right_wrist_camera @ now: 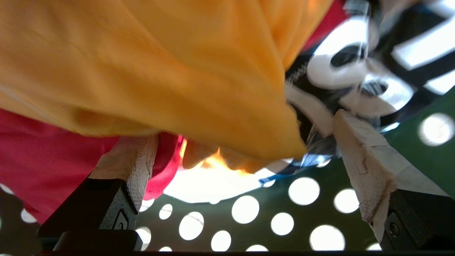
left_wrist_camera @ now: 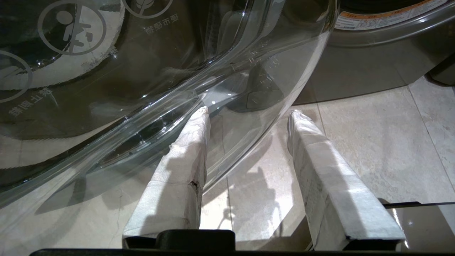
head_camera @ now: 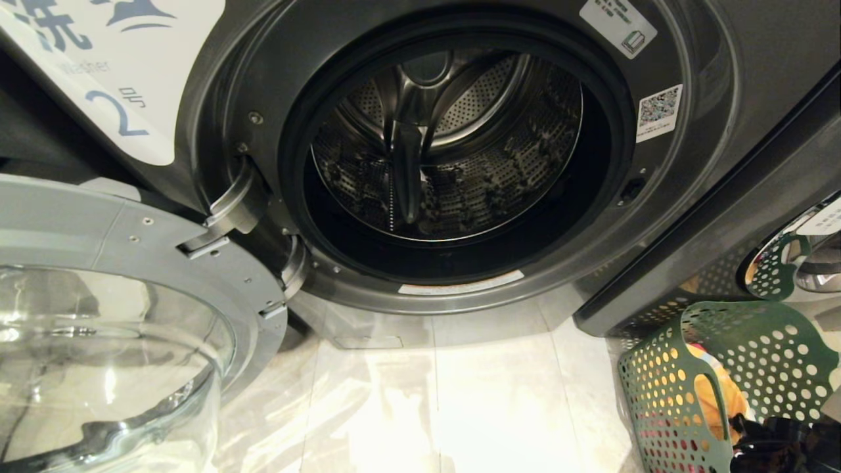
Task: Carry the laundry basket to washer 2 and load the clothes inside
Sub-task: Place the clothes into the washing machine
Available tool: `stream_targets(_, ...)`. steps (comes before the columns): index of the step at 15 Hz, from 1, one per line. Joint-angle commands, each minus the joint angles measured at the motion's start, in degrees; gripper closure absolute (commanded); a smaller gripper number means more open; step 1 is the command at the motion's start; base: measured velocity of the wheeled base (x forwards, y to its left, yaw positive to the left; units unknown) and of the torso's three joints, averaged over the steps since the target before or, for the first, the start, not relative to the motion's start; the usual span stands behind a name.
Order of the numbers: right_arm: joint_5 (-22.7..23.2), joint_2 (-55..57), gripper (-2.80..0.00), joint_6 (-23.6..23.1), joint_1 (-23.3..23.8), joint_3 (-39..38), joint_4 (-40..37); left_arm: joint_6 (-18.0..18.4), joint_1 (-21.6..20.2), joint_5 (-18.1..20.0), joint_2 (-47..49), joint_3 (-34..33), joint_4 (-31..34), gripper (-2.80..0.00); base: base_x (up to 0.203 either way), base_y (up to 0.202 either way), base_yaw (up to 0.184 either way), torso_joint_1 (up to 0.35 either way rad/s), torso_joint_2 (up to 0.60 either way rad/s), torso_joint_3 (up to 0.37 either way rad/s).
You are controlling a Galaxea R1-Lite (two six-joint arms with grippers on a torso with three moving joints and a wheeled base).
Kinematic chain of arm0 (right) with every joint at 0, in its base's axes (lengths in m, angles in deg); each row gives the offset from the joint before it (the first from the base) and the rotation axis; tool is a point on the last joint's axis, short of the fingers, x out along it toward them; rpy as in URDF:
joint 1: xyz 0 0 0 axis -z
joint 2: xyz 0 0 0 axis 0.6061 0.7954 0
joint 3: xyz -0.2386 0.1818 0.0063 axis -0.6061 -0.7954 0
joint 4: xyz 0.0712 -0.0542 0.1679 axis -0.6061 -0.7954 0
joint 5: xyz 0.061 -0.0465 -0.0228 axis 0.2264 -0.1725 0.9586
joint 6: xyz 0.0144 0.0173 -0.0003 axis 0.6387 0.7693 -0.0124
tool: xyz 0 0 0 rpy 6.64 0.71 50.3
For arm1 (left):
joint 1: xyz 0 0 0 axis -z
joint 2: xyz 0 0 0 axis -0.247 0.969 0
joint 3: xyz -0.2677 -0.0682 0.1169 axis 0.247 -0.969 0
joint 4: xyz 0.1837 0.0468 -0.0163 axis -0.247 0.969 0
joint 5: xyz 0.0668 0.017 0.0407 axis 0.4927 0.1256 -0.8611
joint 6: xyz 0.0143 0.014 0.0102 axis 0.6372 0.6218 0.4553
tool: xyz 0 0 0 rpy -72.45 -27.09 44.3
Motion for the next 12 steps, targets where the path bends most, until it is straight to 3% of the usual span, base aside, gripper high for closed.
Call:
stream_targets(1, 0.4, 0.8, -2.8, 0.2, 0.1, -0.1, -1.0, 0.0, 0.0, 0.0, 0.0, 0.0, 0.0, 0.0, 0.0, 0.0, 0.0, 0.0, 0.0, 0.0)
stream_targets(4, 3.1, 0.8, -2.8, 2.6, 0.5, 0.1, -2.3, 0.0, 0.0, 0.0, 0.0, 0.0, 0.0, 0.0, 0.0, 0.0, 0.0, 0.0, 0.0, 0.0)
stream_targets(12, 3.2, 0.9, -2.8, 5.6, 0.0, -0.2, -3.8, 0.0, 0.0, 0.0, 0.0, 0.0, 0.0, 0.0, 0.0, 0.0, 0.0, 0.0, 0.0, 0.0)
